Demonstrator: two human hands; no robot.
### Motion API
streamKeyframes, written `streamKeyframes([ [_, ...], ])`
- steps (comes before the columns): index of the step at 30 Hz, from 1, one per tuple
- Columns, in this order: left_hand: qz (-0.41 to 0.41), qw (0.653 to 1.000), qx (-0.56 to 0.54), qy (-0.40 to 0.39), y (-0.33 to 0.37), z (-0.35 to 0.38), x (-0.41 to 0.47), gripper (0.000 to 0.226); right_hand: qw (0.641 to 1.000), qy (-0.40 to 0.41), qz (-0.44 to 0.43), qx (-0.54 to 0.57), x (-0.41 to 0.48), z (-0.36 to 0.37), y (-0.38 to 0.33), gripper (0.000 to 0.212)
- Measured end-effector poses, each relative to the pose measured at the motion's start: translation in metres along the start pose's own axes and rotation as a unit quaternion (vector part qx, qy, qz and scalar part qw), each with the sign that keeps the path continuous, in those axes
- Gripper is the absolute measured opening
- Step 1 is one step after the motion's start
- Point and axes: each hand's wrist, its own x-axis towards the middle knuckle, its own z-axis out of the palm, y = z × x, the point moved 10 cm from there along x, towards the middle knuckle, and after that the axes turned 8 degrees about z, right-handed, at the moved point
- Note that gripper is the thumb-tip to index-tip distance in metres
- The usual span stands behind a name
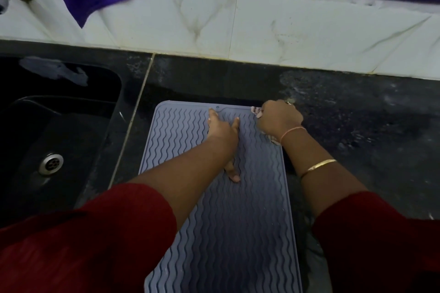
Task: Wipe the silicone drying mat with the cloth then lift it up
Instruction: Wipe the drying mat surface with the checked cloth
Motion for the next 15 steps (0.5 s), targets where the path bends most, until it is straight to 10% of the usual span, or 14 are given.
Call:
streamKeyframes([
  [10,-0.008,1.0,-0.002,0.029,0.0,0.002,0.009,0.126,0.995,-0.069,-0.033,0.068,-0.087,0.024,0.011,0.019],
  [15,-0.007,1.0,-0.003,0.02,0.0,0.0,0.005,0.136,0.99,0.056,-0.037,0.126,-0.012,-0.016,-0.006,0.036],
])
